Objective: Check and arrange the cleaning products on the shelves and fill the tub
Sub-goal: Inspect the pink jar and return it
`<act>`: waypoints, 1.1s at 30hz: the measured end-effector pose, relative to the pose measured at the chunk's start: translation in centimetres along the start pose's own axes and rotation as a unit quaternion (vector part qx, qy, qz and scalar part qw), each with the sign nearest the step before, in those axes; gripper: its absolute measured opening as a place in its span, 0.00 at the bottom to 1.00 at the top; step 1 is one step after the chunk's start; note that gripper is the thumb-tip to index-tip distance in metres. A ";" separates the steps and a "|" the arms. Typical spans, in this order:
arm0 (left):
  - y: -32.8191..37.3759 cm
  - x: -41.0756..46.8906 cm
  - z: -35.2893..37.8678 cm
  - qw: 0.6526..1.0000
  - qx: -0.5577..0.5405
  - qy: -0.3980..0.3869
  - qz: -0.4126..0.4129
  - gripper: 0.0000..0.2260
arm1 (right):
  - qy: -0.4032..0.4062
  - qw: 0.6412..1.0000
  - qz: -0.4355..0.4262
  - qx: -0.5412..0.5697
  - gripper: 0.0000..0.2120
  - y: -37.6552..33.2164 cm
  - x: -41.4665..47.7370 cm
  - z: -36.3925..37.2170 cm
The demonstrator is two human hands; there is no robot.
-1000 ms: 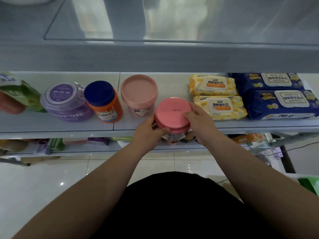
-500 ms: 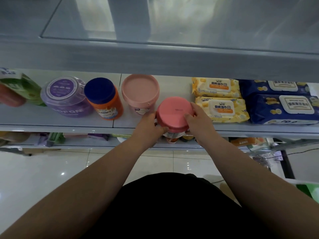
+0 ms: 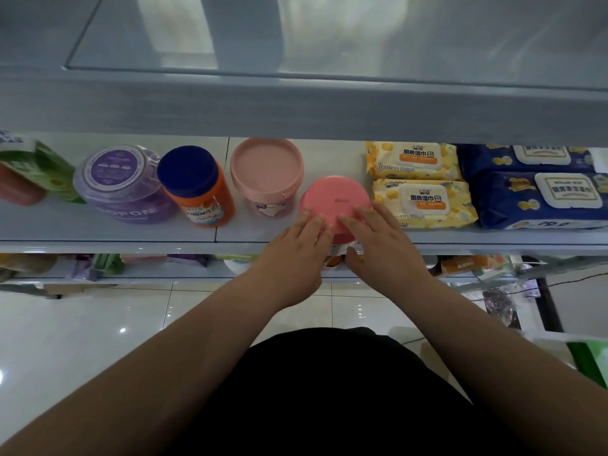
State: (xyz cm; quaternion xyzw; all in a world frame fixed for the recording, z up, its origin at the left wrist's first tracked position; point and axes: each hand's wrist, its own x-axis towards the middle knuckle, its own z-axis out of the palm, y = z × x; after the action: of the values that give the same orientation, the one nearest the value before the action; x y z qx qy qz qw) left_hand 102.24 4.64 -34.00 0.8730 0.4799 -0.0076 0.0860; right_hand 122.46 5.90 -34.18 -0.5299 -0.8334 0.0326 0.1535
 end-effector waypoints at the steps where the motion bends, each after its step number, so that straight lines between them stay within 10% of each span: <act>1: 0.0 0.4 -0.2 1.000 0.015 -0.022 -0.003 0.34 | -0.009 1.000 0.004 -0.006 0.25 0.1 0.2 0.1; 25: 1.6 5.5 -0.8 0.987 0.079 -0.034 -0.136 0.36 | -0.201 0.975 0.092 -0.010 0.45 2.6 3.8 -0.5; 33: 6.7 8.1 2.8 1.000 -0.007 0.027 -0.010 0.34 | -0.175 0.969 0.173 0.012 0.39 9.6 -2.2 -1.7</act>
State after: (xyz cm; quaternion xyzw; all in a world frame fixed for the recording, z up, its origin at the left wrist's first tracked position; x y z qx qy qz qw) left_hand 112.42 7.42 -36.62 0.8674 0.4910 0.0184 0.0794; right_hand 132.23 7.95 -35.10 -0.6505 -0.7422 0.1614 0.0039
